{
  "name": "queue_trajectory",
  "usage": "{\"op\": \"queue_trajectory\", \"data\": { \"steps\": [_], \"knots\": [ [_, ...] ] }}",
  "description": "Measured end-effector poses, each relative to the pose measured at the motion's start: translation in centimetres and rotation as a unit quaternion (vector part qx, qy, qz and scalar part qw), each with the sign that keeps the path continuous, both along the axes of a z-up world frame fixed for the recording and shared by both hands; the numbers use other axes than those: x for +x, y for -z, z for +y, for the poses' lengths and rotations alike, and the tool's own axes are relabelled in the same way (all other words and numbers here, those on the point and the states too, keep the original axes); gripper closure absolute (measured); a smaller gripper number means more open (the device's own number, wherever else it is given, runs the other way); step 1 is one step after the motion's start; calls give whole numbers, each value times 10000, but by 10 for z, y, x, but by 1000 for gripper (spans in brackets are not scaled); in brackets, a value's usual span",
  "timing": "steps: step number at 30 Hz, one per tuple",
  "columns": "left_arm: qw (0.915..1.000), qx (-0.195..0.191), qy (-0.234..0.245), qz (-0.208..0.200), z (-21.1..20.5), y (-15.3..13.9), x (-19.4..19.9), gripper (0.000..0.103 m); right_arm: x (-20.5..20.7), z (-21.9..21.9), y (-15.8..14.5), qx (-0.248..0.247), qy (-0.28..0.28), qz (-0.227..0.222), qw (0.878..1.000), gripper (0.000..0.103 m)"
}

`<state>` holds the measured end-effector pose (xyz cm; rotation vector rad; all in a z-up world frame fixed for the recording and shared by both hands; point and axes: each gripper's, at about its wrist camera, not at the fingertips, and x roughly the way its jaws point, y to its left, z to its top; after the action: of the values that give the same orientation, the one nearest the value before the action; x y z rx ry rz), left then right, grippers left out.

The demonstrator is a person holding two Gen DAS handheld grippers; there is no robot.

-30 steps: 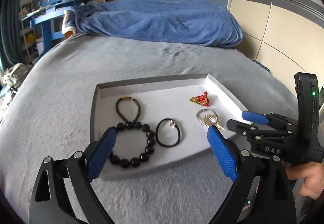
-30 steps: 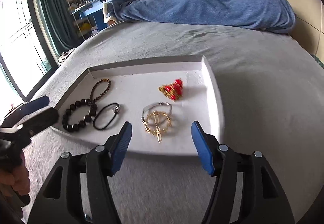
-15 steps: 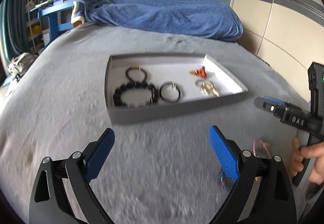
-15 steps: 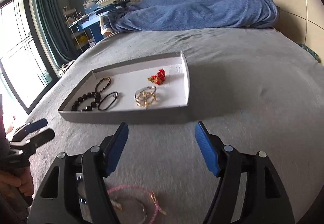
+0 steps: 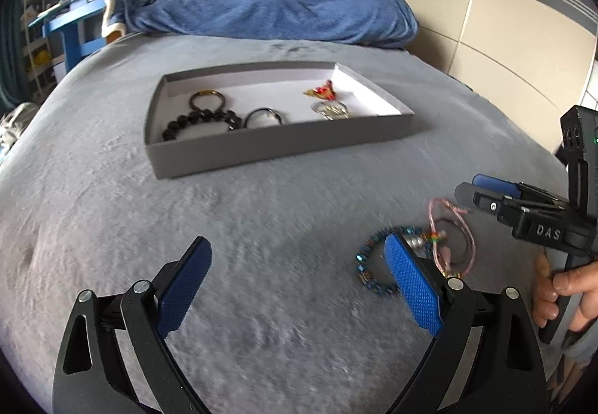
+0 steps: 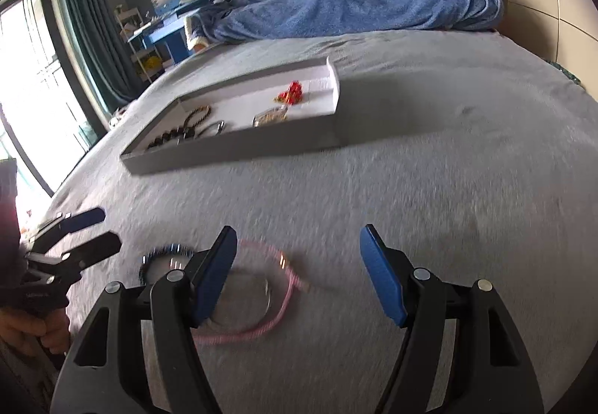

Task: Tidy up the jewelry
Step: 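Move both tools back toward the remaining beaded bracelets, then grasp the blue-black bead bracelet with the left tool while the right tool grasps the pink string bracelet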

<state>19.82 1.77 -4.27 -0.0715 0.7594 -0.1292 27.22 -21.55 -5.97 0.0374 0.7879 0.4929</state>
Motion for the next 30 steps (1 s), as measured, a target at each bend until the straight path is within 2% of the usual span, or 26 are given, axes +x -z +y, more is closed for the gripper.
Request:
{"op": "queue_trajectory", "data": {
  "steps": [3,5,7,9,15,23,28,30],
  "knots": [
    [9999,113,106,51,-9,3,-2,10,-13,2,4,-111,-28,24,9999,35],
    [9997,196,119,95,-12,6,-1,10,-16,4,5,-196,-44,27,9998,40],
    [9996,227,127,115,-14,7,-1,10,-16,4,6,-236,-12,42,9997,51],
    [9995,247,96,157,-14,9,-1,10,-15,4,8,-256,25,84,9996,58],
    [9994,248,87,208,-13,11,-2,10,-12,6,12,-367,58,168,9992,70],
    [9984,452,207,259,-22,13,0,10,-8,14,16,-613,91,155,9980,75],
    [9976,538,310,313,-27,16,2,10,-8,15,15,-587,28,130,9982,85],
    [9967,581,408,390,-31,19,4,14,-9,14,14,-503,-2,106,9987,87]
  ]
}}
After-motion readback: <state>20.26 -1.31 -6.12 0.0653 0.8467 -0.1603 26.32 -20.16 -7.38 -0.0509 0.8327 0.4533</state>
